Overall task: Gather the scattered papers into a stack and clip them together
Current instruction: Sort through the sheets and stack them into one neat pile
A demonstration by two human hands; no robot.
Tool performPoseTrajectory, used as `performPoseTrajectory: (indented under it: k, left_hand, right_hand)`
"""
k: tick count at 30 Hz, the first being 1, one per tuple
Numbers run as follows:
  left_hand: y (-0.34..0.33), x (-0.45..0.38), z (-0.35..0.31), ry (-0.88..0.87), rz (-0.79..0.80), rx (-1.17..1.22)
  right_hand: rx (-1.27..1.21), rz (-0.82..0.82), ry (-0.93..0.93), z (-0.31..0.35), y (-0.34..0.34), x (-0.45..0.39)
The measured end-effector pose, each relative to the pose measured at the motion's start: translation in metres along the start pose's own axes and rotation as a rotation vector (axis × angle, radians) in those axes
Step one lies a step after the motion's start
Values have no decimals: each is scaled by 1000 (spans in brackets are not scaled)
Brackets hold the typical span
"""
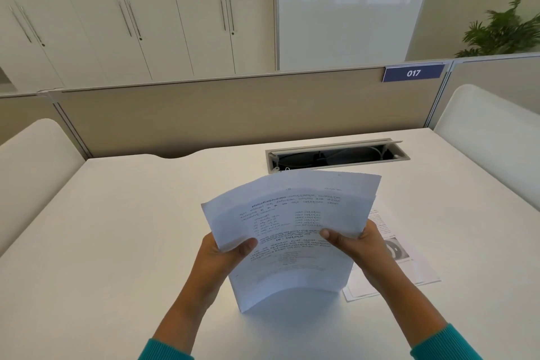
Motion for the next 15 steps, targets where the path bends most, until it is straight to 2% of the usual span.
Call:
performPoseTrajectory:
  k: [15]
  left_hand:
    - [-2,1,4,17,29,-14]
  right_hand:
    - [-9,12,-50,-3,4,4]
Point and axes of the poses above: each hand's wrist, its own x-axis away from the middle knuckle, its own y-axis out of the back of the hand, z = x × y, the point moved 8 cm from there along -x, towards the middle knuckle, and after that the axes turned 15 degrees about z, right-handed, at the moved point
